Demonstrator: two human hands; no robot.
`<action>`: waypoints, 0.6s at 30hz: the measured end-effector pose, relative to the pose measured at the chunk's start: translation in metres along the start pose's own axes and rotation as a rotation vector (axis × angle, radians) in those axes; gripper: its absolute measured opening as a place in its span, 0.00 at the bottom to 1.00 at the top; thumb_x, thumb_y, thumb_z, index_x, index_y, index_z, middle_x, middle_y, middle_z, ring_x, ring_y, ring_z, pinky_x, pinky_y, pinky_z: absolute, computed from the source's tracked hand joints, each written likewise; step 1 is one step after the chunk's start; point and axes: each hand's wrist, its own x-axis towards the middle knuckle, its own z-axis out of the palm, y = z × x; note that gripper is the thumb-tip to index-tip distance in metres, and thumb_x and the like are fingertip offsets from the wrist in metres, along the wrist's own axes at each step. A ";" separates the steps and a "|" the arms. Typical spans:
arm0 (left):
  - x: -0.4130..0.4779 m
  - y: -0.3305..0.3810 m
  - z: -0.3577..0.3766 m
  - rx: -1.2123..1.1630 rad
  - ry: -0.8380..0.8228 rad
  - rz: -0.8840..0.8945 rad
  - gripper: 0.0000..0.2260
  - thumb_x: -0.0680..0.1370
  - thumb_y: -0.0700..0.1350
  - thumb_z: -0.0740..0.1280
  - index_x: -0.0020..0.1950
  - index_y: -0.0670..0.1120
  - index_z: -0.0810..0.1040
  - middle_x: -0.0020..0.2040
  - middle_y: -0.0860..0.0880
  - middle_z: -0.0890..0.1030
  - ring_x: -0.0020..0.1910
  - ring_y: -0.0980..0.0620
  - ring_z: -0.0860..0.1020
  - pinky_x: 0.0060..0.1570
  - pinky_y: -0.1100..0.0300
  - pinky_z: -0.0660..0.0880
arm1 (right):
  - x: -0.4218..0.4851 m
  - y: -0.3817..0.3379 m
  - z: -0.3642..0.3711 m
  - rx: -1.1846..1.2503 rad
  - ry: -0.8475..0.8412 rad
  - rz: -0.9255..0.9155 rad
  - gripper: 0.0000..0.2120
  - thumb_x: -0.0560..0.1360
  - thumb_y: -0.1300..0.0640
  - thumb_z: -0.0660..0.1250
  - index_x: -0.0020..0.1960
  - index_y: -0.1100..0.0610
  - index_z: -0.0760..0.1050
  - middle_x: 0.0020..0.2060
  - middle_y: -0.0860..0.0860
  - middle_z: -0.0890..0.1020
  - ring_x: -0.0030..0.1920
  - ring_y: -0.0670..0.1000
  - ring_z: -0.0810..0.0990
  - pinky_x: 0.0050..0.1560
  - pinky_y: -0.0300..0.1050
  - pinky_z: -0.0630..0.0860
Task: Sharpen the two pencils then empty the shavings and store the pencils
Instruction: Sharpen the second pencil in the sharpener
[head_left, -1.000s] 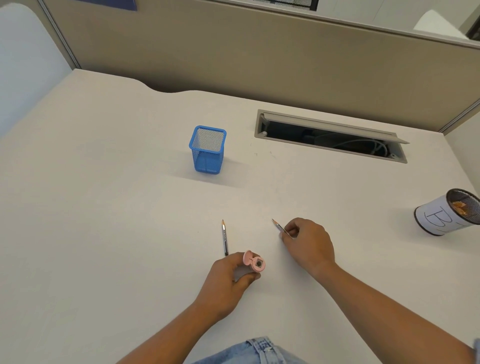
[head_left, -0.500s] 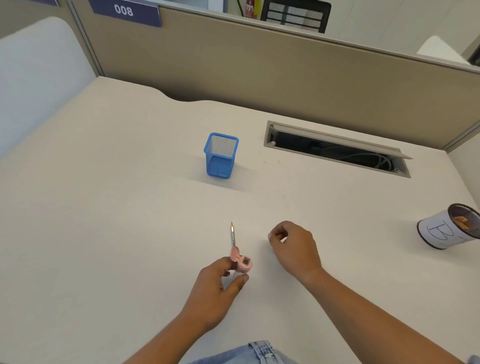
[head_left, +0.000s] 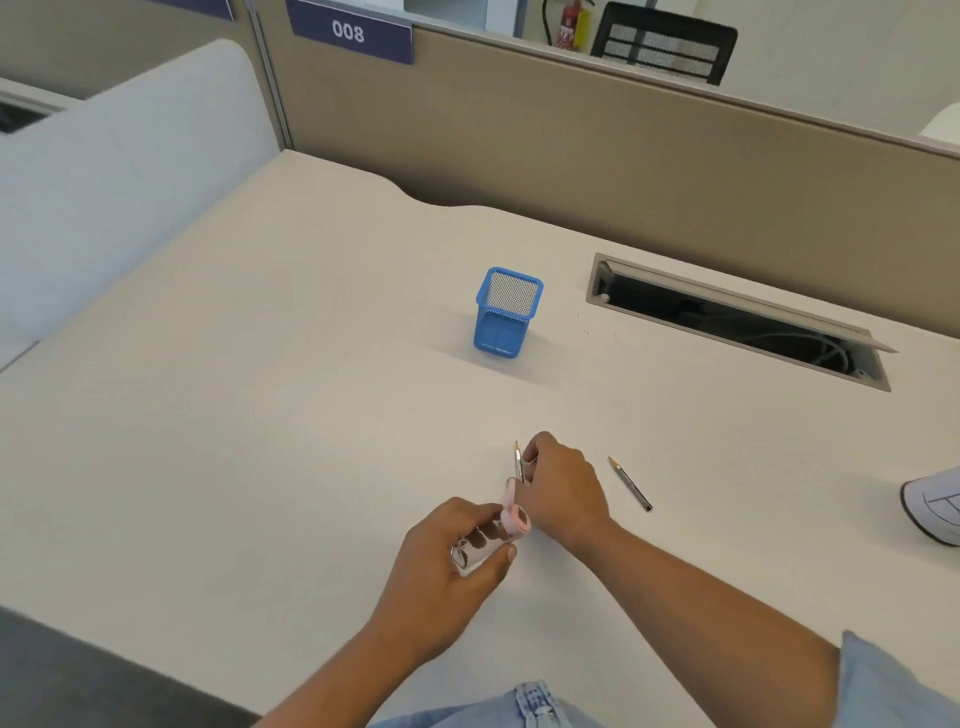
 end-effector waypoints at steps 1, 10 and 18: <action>0.000 0.001 -0.002 -0.009 0.002 0.001 0.13 0.73 0.47 0.72 0.50 0.65 0.78 0.46 0.60 0.79 0.44 0.56 0.77 0.42 0.69 0.72 | -0.001 0.001 0.000 -0.008 0.001 0.001 0.10 0.71 0.55 0.68 0.52 0.53 0.73 0.45 0.51 0.83 0.45 0.56 0.82 0.44 0.52 0.81; 0.002 0.019 -0.007 -0.067 -0.003 -0.023 0.12 0.75 0.47 0.71 0.56 0.60 0.76 0.47 0.62 0.80 0.45 0.57 0.78 0.42 0.69 0.74 | -0.046 0.009 -0.047 0.392 0.032 0.026 0.09 0.71 0.64 0.66 0.43 0.51 0.79 0.33 0.47 0.80 0.35 0.49 0.78 0.37 0.43 0.76; 0.003 0.049 -0.008 -0.057 -0.017 0.043 0.11 0.71 0.46 0.76 0.49 0.57 0.78 0.46 0.62 0.82 0.46 0.58 0.77 0.42 0.72 0.70 | -0.127 0.022 -0.123 0.736 0.059 -0.022 0.18 0.76 0.70 0.65 0.45 0.51 0.87 0.32 0.50 0.80 0.34 0.50 0.72 0.41 0.45 0.69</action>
